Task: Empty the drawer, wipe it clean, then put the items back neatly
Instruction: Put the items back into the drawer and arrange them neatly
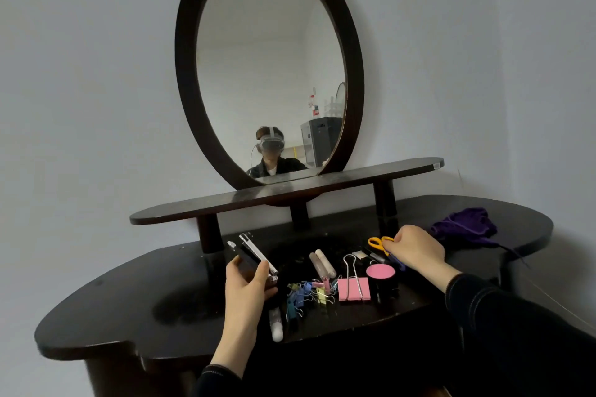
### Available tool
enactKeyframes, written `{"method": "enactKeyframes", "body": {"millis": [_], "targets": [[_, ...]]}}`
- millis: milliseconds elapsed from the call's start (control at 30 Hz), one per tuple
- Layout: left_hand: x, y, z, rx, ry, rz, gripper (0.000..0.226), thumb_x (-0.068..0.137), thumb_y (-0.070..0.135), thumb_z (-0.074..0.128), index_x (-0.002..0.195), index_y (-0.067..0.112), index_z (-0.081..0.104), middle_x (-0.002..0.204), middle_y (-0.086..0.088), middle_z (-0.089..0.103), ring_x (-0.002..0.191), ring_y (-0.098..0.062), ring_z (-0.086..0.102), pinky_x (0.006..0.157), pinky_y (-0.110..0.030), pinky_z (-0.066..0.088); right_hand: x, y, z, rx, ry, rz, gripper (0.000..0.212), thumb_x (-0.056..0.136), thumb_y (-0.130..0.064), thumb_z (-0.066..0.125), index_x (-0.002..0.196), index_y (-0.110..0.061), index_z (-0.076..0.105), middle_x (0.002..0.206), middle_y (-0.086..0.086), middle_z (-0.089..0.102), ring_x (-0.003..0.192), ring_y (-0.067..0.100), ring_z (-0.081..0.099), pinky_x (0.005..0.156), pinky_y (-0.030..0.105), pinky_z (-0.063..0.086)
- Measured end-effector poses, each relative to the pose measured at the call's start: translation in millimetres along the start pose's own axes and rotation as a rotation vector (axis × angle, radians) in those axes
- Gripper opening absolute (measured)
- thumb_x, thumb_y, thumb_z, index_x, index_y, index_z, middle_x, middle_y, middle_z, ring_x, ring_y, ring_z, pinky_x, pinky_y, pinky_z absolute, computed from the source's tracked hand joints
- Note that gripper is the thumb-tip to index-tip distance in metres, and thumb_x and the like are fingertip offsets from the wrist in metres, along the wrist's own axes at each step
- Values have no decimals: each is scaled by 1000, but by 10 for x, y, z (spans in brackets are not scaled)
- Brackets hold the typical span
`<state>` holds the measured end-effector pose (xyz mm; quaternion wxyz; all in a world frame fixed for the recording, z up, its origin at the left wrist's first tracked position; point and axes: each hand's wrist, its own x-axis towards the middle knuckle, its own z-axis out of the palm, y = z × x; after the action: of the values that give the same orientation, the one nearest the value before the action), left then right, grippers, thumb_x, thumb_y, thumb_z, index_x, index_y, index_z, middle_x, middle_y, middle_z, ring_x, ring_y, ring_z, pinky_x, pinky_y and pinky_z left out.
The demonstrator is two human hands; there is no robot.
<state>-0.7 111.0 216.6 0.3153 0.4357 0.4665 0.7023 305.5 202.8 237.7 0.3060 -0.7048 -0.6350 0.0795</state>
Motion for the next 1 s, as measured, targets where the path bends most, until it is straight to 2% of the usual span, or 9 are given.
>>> {"method": "enactKeyframes", "body": {"millis": [100,267,400,467,567,667,800,900,1000], "targets": [[-15,22,11,91,-24,3,43,94,25,68,123,35,37,109,-5,63,93,-18,71,65,-23,58,6,3,21,36,45,30,37,93,-45,60,82,-13,74,70,1,72,73,18,70,75,36,59],[-20,30,4,69,-14,-4,42,94,23,68,123,33,39,107,-1,63,93,-17,71,67,-25,58,13,2,-5,30,-26,28,32,83,-45,68,89,-14,69,70,2,71,72,20,70,72,35,56],[5,30,-17,-37,4,-58,41,97,21,64,133,20,44,107,-6,63,91,-21,70,71,-32,59,71,78,20,86,17,27,27,83,-38,75,88,-13,67,72,2,68,68,19,66,60,32,50],[20,45,-36,-148,14,-105,40,99,18,61,135,11,46,98,-9,64,83,-24,69,69,-36,58,100,139,56,230,91,-1,17,82,-28,79,81,-15,68,73,1,68,69,18,64,59,31,48],[21,118,-78,-287,53,-189,24,99,16,54,120,4,53,85,-12,61,75,-27,67,62,-35,56,96,241,46,713,195,58,3,83,-7,73,86,-8,73,74,6,71,62,17,67,57,35,56],[-41,190,-79,-353,56,-233,16,100,21,53,106,7,56,79,-12,61,59,-20,58,52,-30,47,-28,318,-19,1050,191,110,6,89,-3,67,93,-4,72,77,11,69,49,8,63,41,20,47],[-259,301,-93,-386,-58,-83,11,99,20,57,104,10,57,73,-7,51,47,-13,39,38,-22,27,-464,261,-212,1145,131,2,6,93,-13,69,94,-13,75,71,5,70,52,10,62,44,21,50],[-585,362,-110,-356,-204,9,25,94,25,62,112,8,60,74,-7,53,48,-14,37,39,-23,24,-947,188,-357,1184,61,-105,8,95,-16,68,95,-12,75,69,6,68,54,15,61,45,23,50],[-982,312,-69,-328,-397,-1,46,87,33,70,123,6,59,76,-10,54,48,-16,39,41,-21,27,-1433,207,-373,1198,-11,-203,10,95,-15,64,95,-8,71,60,12,61,50,18,58,42,24,47]]}}
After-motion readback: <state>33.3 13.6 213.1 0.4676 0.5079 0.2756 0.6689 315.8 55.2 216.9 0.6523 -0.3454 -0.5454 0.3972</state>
